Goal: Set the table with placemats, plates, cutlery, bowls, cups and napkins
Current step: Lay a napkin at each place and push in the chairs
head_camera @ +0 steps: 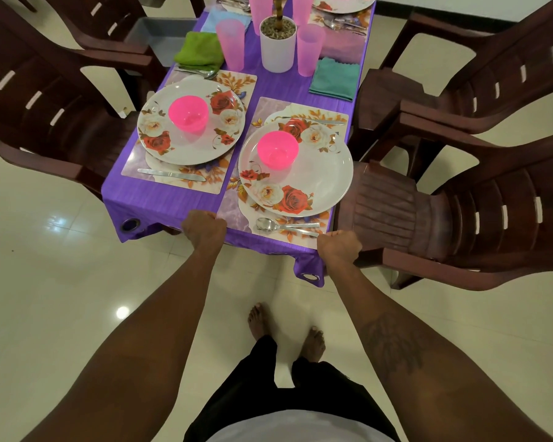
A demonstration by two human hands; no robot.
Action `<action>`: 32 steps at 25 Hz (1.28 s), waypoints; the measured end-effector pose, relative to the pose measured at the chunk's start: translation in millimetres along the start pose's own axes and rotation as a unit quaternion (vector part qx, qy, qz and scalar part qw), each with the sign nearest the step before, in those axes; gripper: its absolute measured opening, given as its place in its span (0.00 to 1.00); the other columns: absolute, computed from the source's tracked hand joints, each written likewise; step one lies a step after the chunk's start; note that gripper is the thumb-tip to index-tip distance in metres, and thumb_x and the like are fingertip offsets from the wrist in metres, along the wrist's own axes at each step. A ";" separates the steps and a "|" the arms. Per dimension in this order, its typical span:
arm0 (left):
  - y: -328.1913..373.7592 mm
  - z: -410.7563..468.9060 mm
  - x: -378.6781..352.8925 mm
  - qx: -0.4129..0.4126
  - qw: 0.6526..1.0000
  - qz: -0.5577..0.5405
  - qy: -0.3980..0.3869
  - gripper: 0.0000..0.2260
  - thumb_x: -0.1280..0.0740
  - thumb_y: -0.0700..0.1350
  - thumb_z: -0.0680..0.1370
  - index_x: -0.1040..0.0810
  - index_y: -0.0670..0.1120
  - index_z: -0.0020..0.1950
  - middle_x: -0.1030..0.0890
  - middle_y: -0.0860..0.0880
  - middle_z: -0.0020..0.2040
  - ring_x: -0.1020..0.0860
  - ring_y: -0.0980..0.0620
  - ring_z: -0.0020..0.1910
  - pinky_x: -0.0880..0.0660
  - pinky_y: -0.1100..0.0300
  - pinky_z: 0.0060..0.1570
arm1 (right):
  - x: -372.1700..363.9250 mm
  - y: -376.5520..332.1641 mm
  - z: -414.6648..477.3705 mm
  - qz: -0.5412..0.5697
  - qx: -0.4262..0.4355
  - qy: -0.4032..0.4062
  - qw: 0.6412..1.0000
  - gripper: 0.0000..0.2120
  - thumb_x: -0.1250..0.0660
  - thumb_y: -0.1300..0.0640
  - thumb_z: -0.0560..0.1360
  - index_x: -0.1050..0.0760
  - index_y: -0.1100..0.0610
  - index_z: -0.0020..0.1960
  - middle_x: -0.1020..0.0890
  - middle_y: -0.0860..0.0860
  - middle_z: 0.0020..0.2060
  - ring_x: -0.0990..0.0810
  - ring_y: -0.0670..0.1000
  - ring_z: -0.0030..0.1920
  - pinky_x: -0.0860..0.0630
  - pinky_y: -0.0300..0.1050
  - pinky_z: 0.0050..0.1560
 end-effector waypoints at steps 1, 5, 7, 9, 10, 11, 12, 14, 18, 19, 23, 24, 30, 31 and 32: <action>-0.1 0.5 0.1 0.000 1.000 0.001 0.002 0.09 0.29 0.43 0.78 0.14 0.40 0.55 0.17 0.43 0.53 0.20 0.44 0.54 0.35 0.59 0.47 | 0.7 0.1 0.7 0.004 -0.004 -0.001 1.000 0.20 0.22 0.50 0.73 0.19 0.60 0.60 0.15 0.54 0.51 0.15 0.54 0.51 0.20 0.45 0.44; 1.2 0.7 -0.3 -0.010 1.000 0.028 0.000 0.09 0.30 0.44 0.79 0.15 0.41 0.56 0.18 0.43 0.54 0.22 0.45 0.55 0.36 0.58 0.48 | 0.6 0.9 2.2 0.001 -0.006 -0.006 1.000 0.20 0.22 0.50 0.74 0.19 0.60 0.61 0.15 0.55 0.52 0.15 0.54 0.51 0.18 0.47 0.46; 1.7 0.5 -1.3 -0.016 0.999 0.042 0.001 0.10 0.30 0.44 0.80 0.15 0.41 0.56 0.18 0.43 0.55 0.22 0.44 0.56 0.36 0.58 0.48 | 1.1 1.6 2.8 -0.006 -0.009 -0.007 1.000 0.21 0.22 0.50 0.74 0.19 0.60 0.61 0.15 0.55 0.51 0.15 0.54 0.50 0.20 0.45 0.43; 0.8 1.5 -2.5 -0.014 0.999 0.044 0.003 0.10 0.30 0.45 0.80 0.15 0.41 0.57 0.19 0.43 0.55 0.22 0.44 0.56 0.36 0.58 0.49 | 0.4 1.8 3.2 -0.003 -0.009 -0.010 1.000 0.21 0.22 0.49 0.73 0.19 0.59 0.60 0.15 0.54 0.51 0.15 0.54 0.50 0.20 0.46 0.43; 0.4 2.1 -2.6 -0.014 0.999 0.042 0.003 0.10 0.30 0.45 0.80 0.15 0.41 0.56 0.19 0.43 0.54 0.22 0.45 0.55 0.36 0.58 0.49 | 0.4 1.7 3.0 -0.003 -0.008 -0.010 1.000 0.21 0.22 0.49 0.73 0.19 0.59 0.60 0.15 0.54 0.51 0.15 0.54 0.50 0.19 0.46 0.44; -0.2 2.9 -3.3 -0.016 0.999 0.037 0.002 0.10 0.30 0.45 0.79 0.15 0.41 0.55 0.19 0.44 0.52 0.23 0.46 0.52 0.36 0.58 0.48 | 0.8 1.6 3.1 -0.003 -0.007 -0.009 1.000 0.21 0.21 0.49 0.73 0.19 0.59 0.60 0.15 0.54 0.51 0.15 0.54 0.50 0.19 0.46 0.43; -1.0 3.6 -4.6 -0.017 0.999 0.033 0.000 0.10 0.29 0.45 0.79 0.15 0.41 0.55 0.19 0.45 0.51 0.23 0.47 0.51 0.35 0.58 0.48 | 1.8 1.7 3.7 -0.003 -0.006 -0.006 1.000 0.21 0.22 0.49 0.73 0.18 0.59 0.60 0.15 0.54 0.51 0.15 0.54 0.51 0.20 0.45 0.43; -3.3 5.3 -7.1 -0.017 0.999 0.032 -0.001 0.11 0.28 0.46 0.78 0.15 0.41 0.55 0.18 0.44 0.52 0.22 0.46 0.52 0.34 0.57 0.49 | 2.8 2.1 5.6 0.003 0.001 -0.001 1.000 0.19 0.22 0.50 0.73 0.18 0.60 0.59 0.15 0.54 0.50 0.15 0.54 0.50 0.21 0.45 0.42; -3.1 5.5 -8.3 -0.016 0.999 0.037 -0.002 0.11 0.28 0.48 0.79 0.16 0.41 0.57 0.18 0.44 0.54 0.21 0.45 0.56 0.36 0.58 0.49 | 3.7 5.7 8.7 0.007 0.007 0.013 1.000 0.17 0.21 0.50 0.72 0.16 0.60 0.55 0.14 0.54 0.47 0.15 0.54 0.48 0.16 0.49 0.49; -2.9 5.5 -8.4 -0.015 0.999 0.041 -0.002 0.12 0.28 0.48 0.79 0.16 0.41 0.56 0.18 0.44 0.54 0.21 0.45 0.56 0.36 0.58 0.49 | 3.9 6.7 10.0 0.013 0.004 0.013 1.000 0.16 0.21 0.51 0.72 0.17 0.60 0.54 0.15 0.54 0.46 0.15 0.55 0.48 0.15 0.51 0.50; -0.6 5.1 -5.4 -0.005 0.997 0.071 -0.010 0.14 0.28 0.49 0.79 0.19 0.38 0.56 0.23 0.45 0.48 0.21 0.45 0.55 0.34 0.57 0.48 | 6.4 13.7 10.3 0.049 -0.021 0.009 0.999 0.14 0.20 0.53 0.72 0.26 0.53 0.38 0.17 0.53 0.42 0.14 0.56 0.46 0.15 0.55 0.49; -0.2 5.4 -4.7 0.003 0.997 0.073 -0.017 0.15 0.28 0.49 0.79 0.21 0.38 0.56 0.26 0.45 0.47 0.21 0.44 0.55 0.34 0.57 0.47 | 5.6 15.4 11.2 0.056 -0.016 0.008 0.998 0.16 0.20 0.53 0.72 0.28 0.51 0.36 0.18 0.51 0.39 0.14 0.56 0.46 0.14 0.56 0.48; 4.1 4.8 0.7 0.002 1.000 0.009 -0.011 0.13 0.25 0.44 0.76 0.19 0.39 0.56 0.19 0.44 0.49 0.18 0.44 0.55 0.29 0.58 0.44 | 12.7 6.8 -0.3 0.047 0.075 0.027 0.996 0.05 0.23 0.54 0.74 0.15 0.54 0.48 0.15 0.50 0.43 0.14 0.53 0.48 0.16 0.50 0.48; 11.4 1.8 2.3 -0.020 1.000 0.007 -0.002 0.12 0.26 0.43 0.76 0.18 0.40 0.57 0.17 0.44 0.51 0.18 0.44 0.56 0.27 0.57 0.47 | 16.5 -0.1 -4.4 0.022 0.107 0.042 0.993 0.06 0.24 0.54 0.75 0.15 0.54 0.51 0.14 0.51 0.45 0.15 0.52 0.48 0.18 0.45 0.46; 20.1 -0.7 2.8 -0.051 0.999 0.002 0.005 0.11 0.27 0.42 0.77 0.17 0.41 0.58 0.16 0.44 0.53 0.18 0.44 0.56 0.25 0.56 0.51 | 18.6 -9.3 -9.6 0.001 0.151 0.052 0.987 0.07 0.26 0.55 0.77 0.15 0.55 0.52 0.13 0.51 0.46 0.15 0.52 0.48 0.22 0.42 0.46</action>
Point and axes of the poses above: each hand's wrist, its own z-axis towards the middle knuckle, its own x-axis out of the back of the hand, y = z × x, the point moved 8 cm from there along z, towards the middle knuckle
